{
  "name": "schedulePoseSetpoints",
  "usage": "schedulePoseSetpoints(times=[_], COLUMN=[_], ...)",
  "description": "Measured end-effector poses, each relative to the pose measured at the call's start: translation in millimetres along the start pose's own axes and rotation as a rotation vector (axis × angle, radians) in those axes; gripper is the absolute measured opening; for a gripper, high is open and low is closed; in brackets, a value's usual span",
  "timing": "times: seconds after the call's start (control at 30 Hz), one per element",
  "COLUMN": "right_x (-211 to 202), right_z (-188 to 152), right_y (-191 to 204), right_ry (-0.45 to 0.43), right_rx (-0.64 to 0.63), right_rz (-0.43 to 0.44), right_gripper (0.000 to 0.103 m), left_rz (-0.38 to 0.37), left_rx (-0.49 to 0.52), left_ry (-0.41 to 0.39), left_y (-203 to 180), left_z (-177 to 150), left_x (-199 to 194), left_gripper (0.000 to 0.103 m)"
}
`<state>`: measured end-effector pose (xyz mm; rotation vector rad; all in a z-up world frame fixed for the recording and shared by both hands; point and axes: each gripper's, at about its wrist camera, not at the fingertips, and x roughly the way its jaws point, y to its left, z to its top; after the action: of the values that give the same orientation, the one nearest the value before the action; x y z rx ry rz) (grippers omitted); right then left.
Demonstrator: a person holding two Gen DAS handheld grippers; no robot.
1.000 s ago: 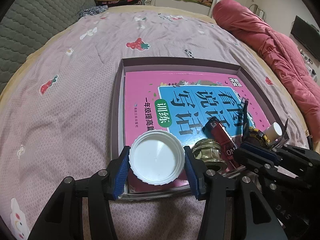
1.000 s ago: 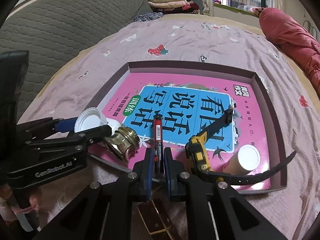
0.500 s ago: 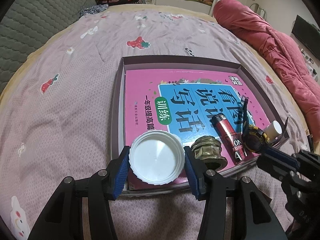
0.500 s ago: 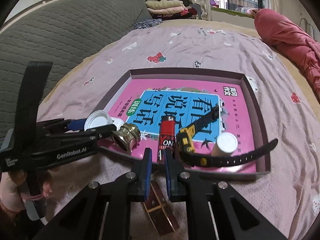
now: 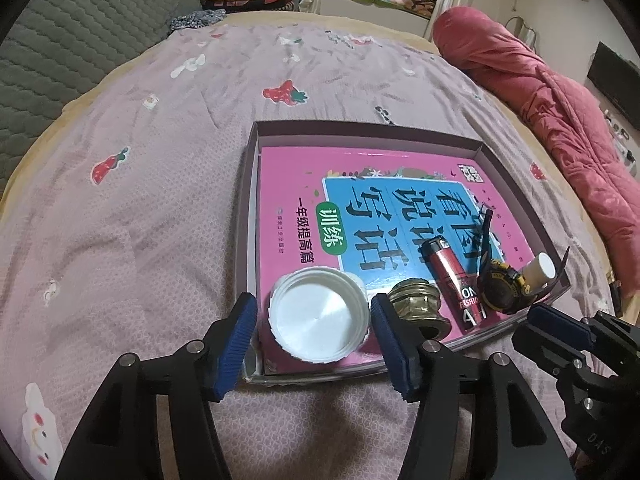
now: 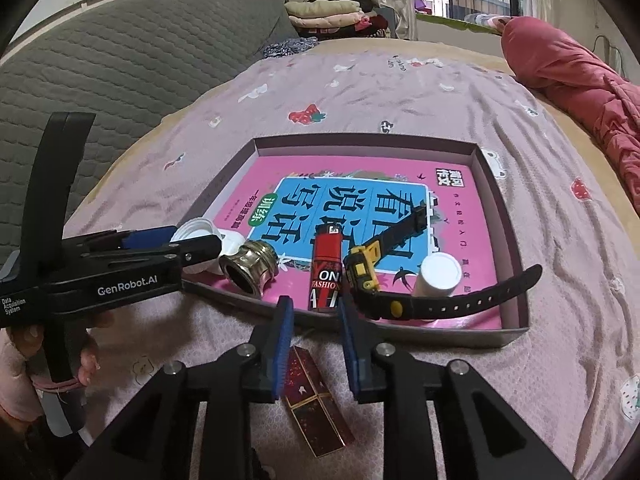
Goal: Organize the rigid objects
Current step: 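Open the right tool to release the lighter while the left tool releases the cap, then withdraw both open tools from the tray toward the remaining objects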
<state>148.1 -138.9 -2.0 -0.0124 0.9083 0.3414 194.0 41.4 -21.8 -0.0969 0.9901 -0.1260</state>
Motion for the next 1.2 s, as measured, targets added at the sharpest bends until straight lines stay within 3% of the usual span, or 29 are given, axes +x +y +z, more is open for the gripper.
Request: schedulePoseSetpoints(times=[0.4, 0.6, 0.8, 1.2], right_x=[-20.6, -35.3, -49.1, -76.7], right_z=[2.3, 6.7, 7.1, -2.4], right_y=[-10.7, -14.2, -16.6, -7.4], right_ry=[-0.039, -0.068, -0.087, -0.107], right_rx=[0.047, 0.055, 0.057, 0.030], right_rz=[-0.029, -0.034, -0.038, -0.020], right_gripper=[0.026, 0.034, 0.035, 0.036], left_rz=[-0.016, -0.009, -0.019, 0.009], left_rx=[0.003, -0.003, -0.001, 0.028], left_ry=[-0.086, -0.125, -0.153, -0.157], left_y=[-11.7, -20.9, -27.7, -52.8], left_z=[-2.6, -0.9, -4.7, -39.4], left_x=[-46.9, -76.6, -99.7, -124.1], left_gripper=[0.070, 0.072, 0.072, 0.073])
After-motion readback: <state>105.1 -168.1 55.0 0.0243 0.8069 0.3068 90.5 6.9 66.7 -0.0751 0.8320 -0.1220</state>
